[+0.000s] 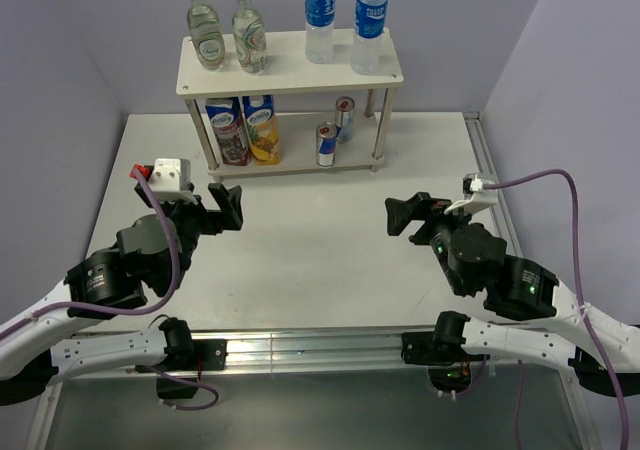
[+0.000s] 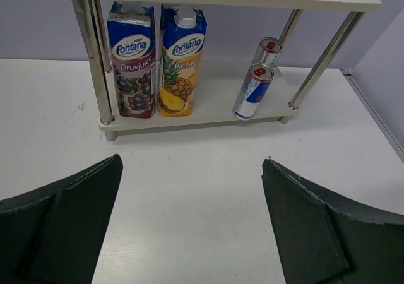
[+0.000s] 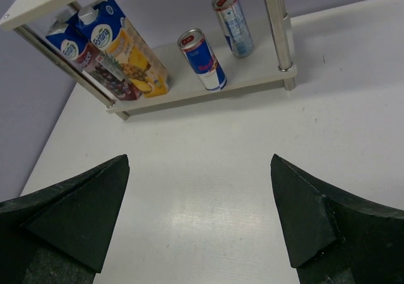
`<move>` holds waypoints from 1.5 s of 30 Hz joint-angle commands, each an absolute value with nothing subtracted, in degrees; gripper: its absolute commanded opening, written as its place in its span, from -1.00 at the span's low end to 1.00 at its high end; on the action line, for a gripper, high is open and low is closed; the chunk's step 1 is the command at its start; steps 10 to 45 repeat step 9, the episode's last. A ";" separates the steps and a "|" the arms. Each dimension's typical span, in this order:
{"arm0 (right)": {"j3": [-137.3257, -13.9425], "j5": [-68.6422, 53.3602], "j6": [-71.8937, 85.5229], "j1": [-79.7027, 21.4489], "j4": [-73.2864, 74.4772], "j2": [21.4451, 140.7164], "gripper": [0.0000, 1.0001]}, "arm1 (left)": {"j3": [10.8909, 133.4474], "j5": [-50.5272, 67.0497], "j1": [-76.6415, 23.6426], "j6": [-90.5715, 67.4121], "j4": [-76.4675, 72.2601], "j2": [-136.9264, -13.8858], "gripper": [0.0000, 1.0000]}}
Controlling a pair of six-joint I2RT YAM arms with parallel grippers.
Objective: Place and organize the beverage onto the shelf
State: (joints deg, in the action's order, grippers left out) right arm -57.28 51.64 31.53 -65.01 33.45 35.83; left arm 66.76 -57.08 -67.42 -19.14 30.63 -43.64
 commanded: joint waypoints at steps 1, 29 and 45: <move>-56.69 53.70 29.45 -65.30 30.15 36.04 1.00 | 66.62 -58.36 -67.68 -18.02 28.48 -43.15 0.99; -56.16 56.08 26.21 -65.30 25.77 34.90 1.00 | 66.36 -58.89 -67.68 -17.93 28.39 -43.42 0.99; -56.16 56.08 26.21 -65.30 25.77 34.90 1.00 | 66.36 -58.89 -67.68 -17.93 28.39 -43.42 0.99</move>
